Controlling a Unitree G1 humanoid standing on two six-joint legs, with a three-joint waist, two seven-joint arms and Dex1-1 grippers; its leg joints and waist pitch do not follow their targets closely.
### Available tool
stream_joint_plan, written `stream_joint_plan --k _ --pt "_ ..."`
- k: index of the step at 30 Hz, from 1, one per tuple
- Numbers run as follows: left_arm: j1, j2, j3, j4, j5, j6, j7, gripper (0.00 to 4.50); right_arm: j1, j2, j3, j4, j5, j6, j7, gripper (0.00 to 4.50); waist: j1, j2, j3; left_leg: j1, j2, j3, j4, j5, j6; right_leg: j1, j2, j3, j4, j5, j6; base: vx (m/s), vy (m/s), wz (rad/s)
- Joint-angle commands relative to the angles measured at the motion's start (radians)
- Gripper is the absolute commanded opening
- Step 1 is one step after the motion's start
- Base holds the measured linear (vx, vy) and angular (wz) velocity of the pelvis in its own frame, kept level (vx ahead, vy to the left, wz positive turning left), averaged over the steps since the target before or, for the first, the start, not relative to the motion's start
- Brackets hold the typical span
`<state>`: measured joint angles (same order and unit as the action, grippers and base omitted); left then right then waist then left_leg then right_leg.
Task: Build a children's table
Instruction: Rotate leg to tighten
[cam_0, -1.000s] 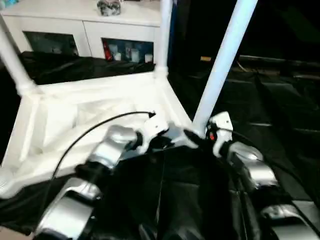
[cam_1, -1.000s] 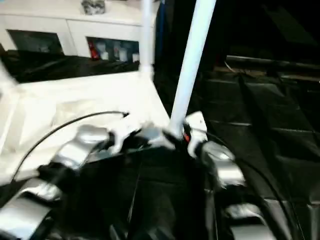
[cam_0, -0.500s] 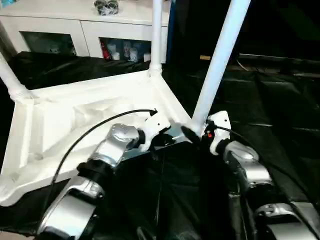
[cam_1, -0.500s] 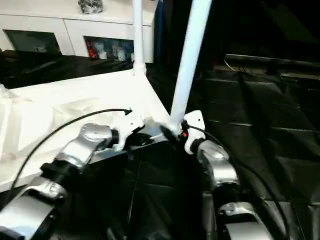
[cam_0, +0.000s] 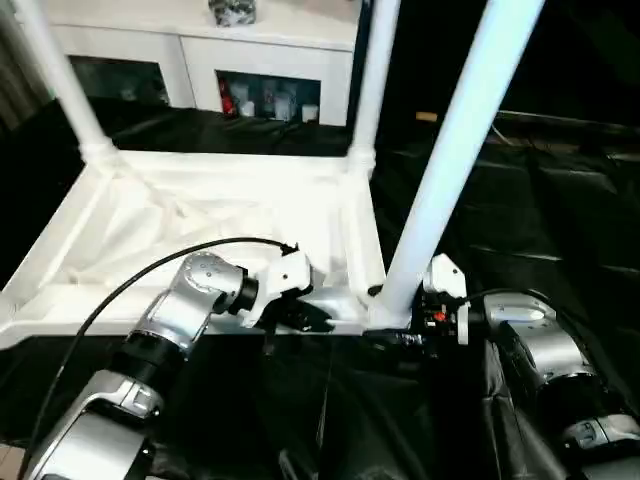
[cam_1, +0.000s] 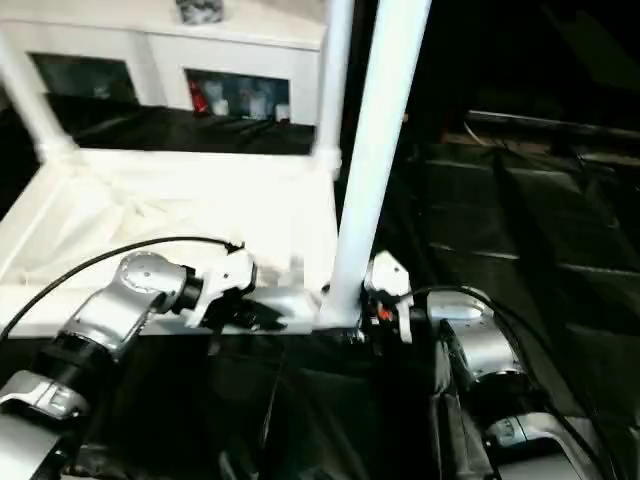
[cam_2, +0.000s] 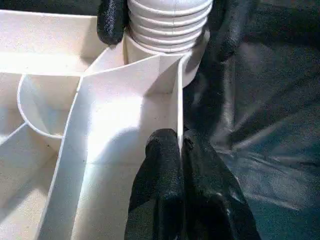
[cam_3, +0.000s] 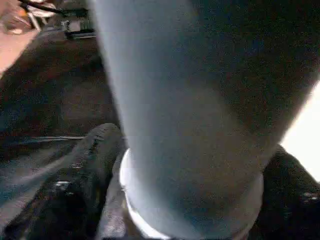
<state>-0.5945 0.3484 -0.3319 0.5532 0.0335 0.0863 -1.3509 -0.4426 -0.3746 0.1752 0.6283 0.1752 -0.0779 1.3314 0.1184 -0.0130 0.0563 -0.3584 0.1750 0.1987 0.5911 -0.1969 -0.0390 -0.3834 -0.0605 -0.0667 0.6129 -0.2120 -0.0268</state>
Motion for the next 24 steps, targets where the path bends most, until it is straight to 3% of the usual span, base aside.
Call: stream_joint_plan --k 1,7,11,13,15,16,18,19,21,24 --pt "0.003 -0.024 -0.02 -0.031 -0.028 -0.011 -0.011 0.0 0.018 0.016 0.05 -0.017 -0.007 0.023 0.042 3.3 0.002 -0.015 -0.058 0.008 0.076 -0.03 -0.069 -0.119 0.094 0.038 -0.108 0.058 -0.069 -0.144 -0.239 0.0 0.0 0.0" --pt "0.008 -0.038 -0.007 -0.037 -0.029 0.0 0.027 0.0 0.021 0.043 0.024 0.01 -0.014 0.033 -0.044 2.94 0.003 -0.016 -0.057 0.007 0.075 -0.03 -0.07 -0.12 0.083 0.037 -0.109 0.058 -0.07 -0.163 -0.232 0.0 0.0 0.0" --pt "-0.014 -0.09 0.018 0.0 -0.012 0.025 0.14 0.0 0.002 0.097 -0.02 0.078 -0.049 0.04 -0.251 2.8 -0.01 -0.015 -0.051 0.014 0.072 -0.033 -0.075 -0.167 0.048 0.031 -0.112 0.06 -0.086 -0.267 -0.212 0.0 0.0 0.0" --pt "-0.028 -0.12 0.031 0.017 -0.005 0.043 0.199 0.0 -0.012 0.126 -0.035 0.117 -0.071 0.042 -0.371 2.78 -0.015 -0.017 -0.05 0.011 0.07 -0.036 -0.078 -0.179 0.033 0.036 -0.113 0.061 -0.09 -0.319 -0.194 0.0 0.0 0.0" --pt "-0.048 -0.156 0.039 0.042 0.015 0.062 0.28 0.0 -0.03 0.165 -0.053 0.162 -0.089 0.051 -0.501 2.77 -0.023 -0.016 -0.049 0.013 0.07 -0.038 -0.08 -0.191 0.025 0.033 -0.112 0.06 -0.093 -0.346 -0.184 0.0 0.0 0.0" --pt "-0.048 -0.156 0.039 0.042 0.015 0.062 0.28 0.0 -0.03 0.165 -0.053 0.162 -0.089 0.051 -0.501 2.76 -0.025 -0.016 -0.048 0.018 0.07 -0.038 -0.08 -0.208 0.019 0.029 -0.113 0.061 -0.097 -0.369 -0.18 0.0 0.0 0.0" --pt "-0.072 -0.196 0.045 0.069 0.032 0.082 0.367 0.0 -0.05 0.212 -0.08 0.2 -0.092 0.078 -0.634 2.76 -0.031 -0.015 -0.049 0.013 0.069 -0.038 -0.081 -0.2 0.019 0.032 -0.111 0.063 -0.096 -0.347 -0.181 0.0 0.0 0.0" --pt "-0.096 -0.234 0.055 0.095 0.039 0.099 0.446 0.0 -0.07 0.257 -0.11 0.228 -0.081 0.109 -0.743 2.76 -0.032 -0.014 -0.051 0.016 0.069 -0.039 -0.082 -0.199 0.014 0.031 -0.11 0.062 -0.095 -0.34 -0.183 0.0 0.0 0.0" --pt "-0.106 -0.252 0.062 0.108 0.042 0.105 0.478 0.0 -0.079 0.279 -0.122 0.24 -0.074 0.116 -0.777 2.76 -0.033 -0.014 -0.052 0.014 0.069 -0.038 -0.081 -0.192 0.013 0.032 -0.11 0.062 -0.093 -0.316 -0.188 0.0 0.0 0.0" --pt "-0.121 -0.284 0.065 0.127 0.055 0.1 0.514 0.0 -0.09 0.322 -0.112 0.242 -0.085 0.076 -0.79 2.76 -0.026 -0.016 -0.056 0.011 0.068 -0.035 -0.076 -0.159 0.036 0.036 -0.113 0.064 -0.087 -0.24 -0.196 0.0 0.0 0.0"
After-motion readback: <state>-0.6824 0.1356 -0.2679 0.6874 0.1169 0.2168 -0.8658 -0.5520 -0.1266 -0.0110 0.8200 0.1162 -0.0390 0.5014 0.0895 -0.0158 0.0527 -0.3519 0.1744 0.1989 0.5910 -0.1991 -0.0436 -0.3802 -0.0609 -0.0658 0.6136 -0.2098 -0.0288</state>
